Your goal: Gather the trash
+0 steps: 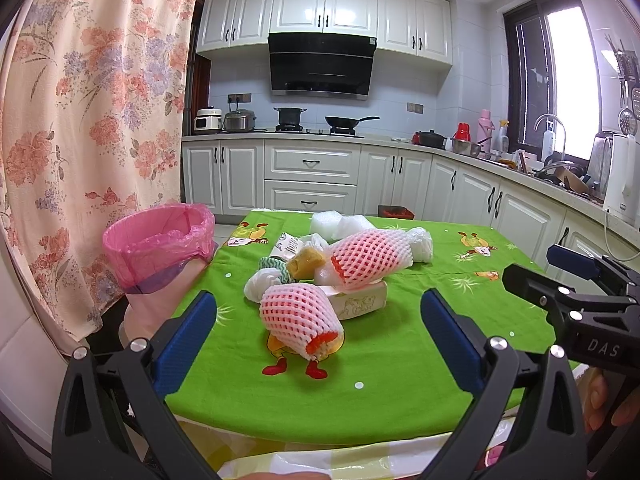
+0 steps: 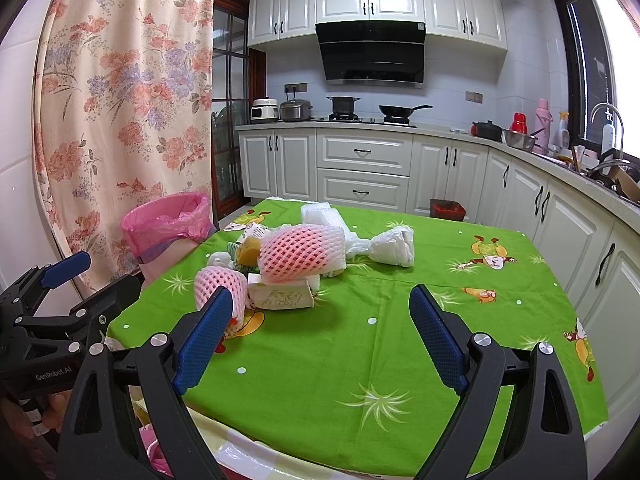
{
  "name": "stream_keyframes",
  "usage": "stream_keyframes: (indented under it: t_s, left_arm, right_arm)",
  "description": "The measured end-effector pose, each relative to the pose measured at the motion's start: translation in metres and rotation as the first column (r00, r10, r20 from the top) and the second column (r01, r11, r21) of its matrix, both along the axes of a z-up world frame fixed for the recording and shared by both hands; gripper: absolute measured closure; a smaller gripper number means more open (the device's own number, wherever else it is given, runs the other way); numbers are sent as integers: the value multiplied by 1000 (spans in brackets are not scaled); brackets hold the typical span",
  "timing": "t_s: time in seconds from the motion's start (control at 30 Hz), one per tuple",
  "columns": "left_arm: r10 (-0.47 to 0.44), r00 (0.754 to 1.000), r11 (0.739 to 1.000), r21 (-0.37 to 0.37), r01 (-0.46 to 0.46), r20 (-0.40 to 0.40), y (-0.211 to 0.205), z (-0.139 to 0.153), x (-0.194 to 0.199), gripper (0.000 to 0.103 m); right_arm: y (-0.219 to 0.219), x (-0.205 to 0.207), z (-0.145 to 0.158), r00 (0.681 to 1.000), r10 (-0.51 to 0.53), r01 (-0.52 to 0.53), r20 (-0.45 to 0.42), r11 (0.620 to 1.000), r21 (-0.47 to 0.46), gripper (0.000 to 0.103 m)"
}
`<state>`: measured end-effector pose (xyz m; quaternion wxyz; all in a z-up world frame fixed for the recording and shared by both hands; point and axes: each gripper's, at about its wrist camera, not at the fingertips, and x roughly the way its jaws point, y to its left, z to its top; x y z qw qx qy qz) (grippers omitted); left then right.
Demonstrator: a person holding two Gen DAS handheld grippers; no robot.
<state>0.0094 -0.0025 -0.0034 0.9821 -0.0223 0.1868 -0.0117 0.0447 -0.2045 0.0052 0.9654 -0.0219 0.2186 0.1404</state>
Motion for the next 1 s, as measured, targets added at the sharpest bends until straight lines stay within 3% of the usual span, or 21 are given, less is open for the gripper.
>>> stream_keyframes:
  t_s: [1.0]
  left_arm:
    - [10, 1000, 1000, 3, -10, -20, 1, -5, 0, 4]
  right_arm:
    - [-4, 1, -1, 1000, -18, 18, 3, 1000, 9, 19]
